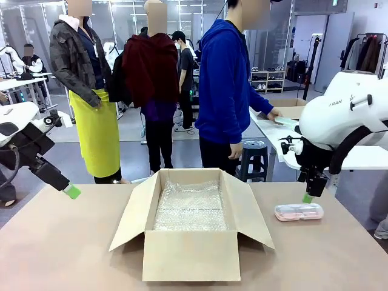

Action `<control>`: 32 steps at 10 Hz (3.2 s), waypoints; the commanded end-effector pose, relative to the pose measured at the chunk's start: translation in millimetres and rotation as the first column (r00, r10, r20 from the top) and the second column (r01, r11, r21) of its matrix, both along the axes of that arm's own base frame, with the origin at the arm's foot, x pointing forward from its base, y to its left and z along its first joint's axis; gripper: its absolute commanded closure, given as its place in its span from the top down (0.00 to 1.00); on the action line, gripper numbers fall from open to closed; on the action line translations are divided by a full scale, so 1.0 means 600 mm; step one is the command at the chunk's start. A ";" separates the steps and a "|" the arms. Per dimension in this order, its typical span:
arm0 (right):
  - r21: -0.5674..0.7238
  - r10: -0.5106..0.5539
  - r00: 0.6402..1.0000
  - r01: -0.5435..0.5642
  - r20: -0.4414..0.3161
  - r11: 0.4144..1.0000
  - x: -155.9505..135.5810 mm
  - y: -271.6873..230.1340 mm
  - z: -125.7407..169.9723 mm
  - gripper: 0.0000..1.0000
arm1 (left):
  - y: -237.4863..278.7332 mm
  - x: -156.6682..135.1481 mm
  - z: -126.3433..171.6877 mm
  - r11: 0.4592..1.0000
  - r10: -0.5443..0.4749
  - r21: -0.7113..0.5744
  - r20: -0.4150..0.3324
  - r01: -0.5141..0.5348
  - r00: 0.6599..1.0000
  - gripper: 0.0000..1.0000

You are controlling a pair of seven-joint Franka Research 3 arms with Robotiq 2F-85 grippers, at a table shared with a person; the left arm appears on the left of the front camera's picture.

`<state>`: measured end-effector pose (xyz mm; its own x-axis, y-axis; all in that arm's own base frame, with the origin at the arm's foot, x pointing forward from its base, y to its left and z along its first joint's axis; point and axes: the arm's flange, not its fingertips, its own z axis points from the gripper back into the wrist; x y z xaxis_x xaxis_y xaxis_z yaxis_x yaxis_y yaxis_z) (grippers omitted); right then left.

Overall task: Pack the glasses set securely to prepare it for shipping.
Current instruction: Place the Glasses case inside the Package Box.

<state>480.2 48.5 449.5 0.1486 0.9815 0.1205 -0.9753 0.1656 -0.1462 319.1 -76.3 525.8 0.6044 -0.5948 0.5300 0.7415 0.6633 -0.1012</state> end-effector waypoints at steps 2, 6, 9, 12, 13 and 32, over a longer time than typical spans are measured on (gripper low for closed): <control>-0.025 0.201 0.980 -0.201 -0.003 0.979 0.064 -0.024 -0.034 1.00 | 0.002 0.003 0.001 1.000 -0.010 -0.017 0.007 0.011 1.000 1.00; 0.006 0.164 0.986 -0.164 -0.027 0.986 0.122 -0.058 -0.114 1.00 | 0.002 0.003 0.001 1.000 -0.010 -0.017 0.007 0.011 1.000 1.00; 0.007 0.144 0.989 -0.144 -0.028 0.990 0.144 -0.077 -0.182 1.00 | 0.002 0.003 0.001 1.000 -0.010 -0.017 0.007 0.011 1.000 1.00; -0.002 0.145 0.988 -0.146 -0.043 0.989 0.160 -0.081 -0.220 1.00 | 0.002 0.003 0.001 1.000 -0.010 -0.017 0.007 0.011 1.000 1.00; -0.012 0.145 0.989 -0.145 -0.040 0.989 0.165 -0.082 -0.230 1.00 | 0.002 0.003 0.001 1.000 -0.010 -0.017 0.007 0.011 1.000 1.00; -0.001 -0.045 0.998 0.045 -0.036 0.999 0.184 0.316 0.106 0.57 | 0.002 0.003 0.001 1.000 -0.010 -0.017 0.007 0.011 1.000 1.00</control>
